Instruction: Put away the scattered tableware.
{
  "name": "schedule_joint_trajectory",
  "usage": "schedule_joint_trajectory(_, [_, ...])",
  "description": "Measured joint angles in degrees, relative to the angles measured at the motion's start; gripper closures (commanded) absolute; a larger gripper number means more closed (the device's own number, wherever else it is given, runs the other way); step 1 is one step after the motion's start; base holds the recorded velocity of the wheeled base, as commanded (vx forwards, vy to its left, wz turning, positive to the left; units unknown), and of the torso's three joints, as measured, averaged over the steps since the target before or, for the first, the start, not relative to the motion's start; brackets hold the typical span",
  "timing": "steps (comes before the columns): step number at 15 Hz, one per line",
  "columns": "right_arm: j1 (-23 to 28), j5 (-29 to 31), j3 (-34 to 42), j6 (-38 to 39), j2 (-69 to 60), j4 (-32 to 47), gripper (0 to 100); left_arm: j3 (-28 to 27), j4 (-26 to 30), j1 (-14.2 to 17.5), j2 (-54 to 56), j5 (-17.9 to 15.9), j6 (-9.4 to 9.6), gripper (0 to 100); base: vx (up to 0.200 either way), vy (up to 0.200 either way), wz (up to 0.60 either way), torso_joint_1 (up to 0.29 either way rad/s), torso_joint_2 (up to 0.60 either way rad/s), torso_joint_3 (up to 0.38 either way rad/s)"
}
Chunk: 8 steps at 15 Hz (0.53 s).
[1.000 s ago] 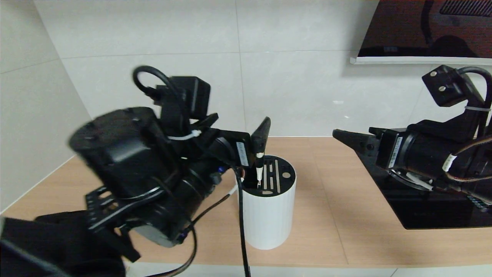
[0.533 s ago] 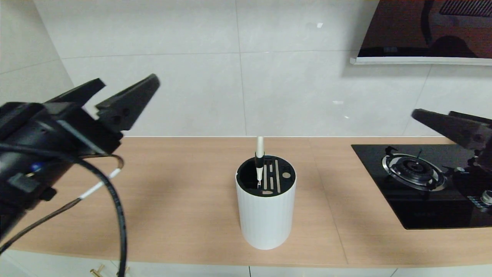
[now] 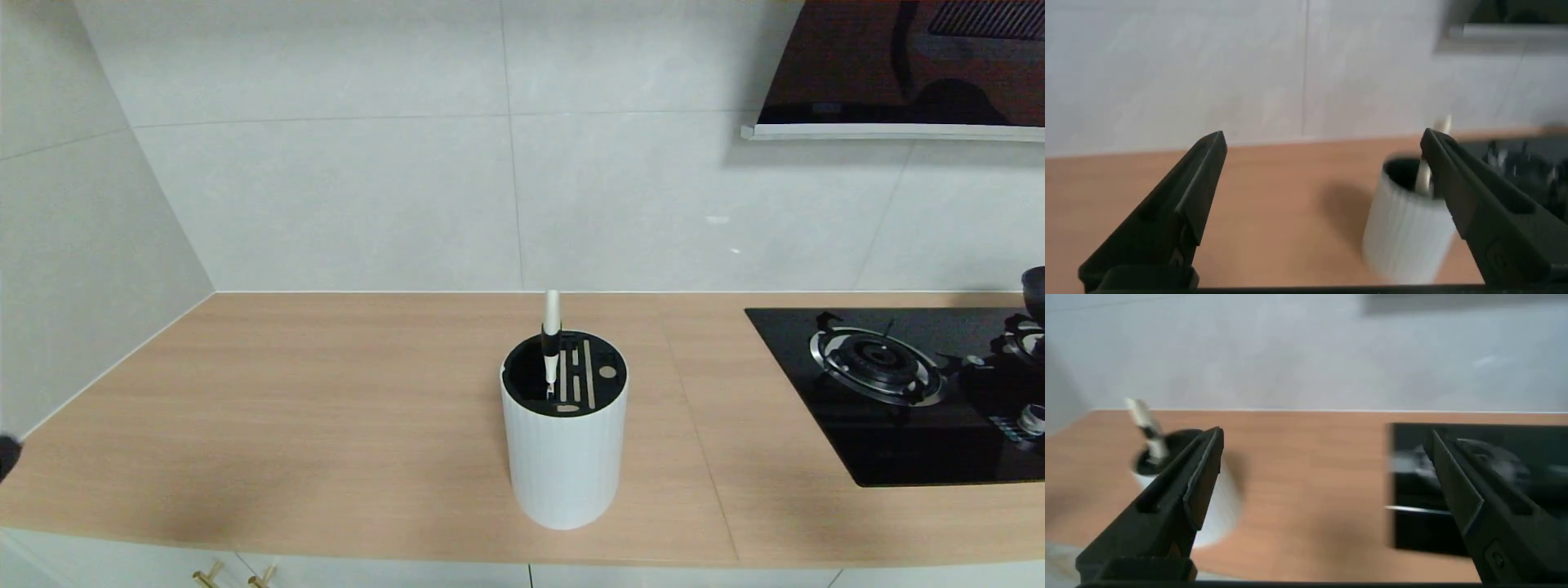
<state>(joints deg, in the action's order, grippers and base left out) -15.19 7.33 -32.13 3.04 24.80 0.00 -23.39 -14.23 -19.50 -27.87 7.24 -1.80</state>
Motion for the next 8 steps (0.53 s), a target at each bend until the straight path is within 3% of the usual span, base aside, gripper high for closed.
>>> schedule_joint_trajectory(3, [4.25, -0.44, 0.96, -3.46, -12.13, 9.00, 0, 0.72, 11.30, 7.96, 13.92, -3.77, 0.04, 0, 0.000, 0.000, 0.00, 0.000, 0.00, 0.000])
schedule_joint_trajectory(6, [8.30, 0.00, 1.51, -3.68, -17.25, 9.65, 0, 1.24, 12.56, 11.57, 20.02, 0.09, 0.02, 0, 0.000, 0.000, 0.00, 0.000, 0.00, 0.000])
schedule_joint_trajectory(8, [11.56, -1.21, 2.21, -3.50, -19.37, 10.01, 0, 1.32, 12.73, 14.28, 21.81, 0.91, 0.02, 0, 0.000, 0.000, 0.00, 0.000, 0.00, 0.000])
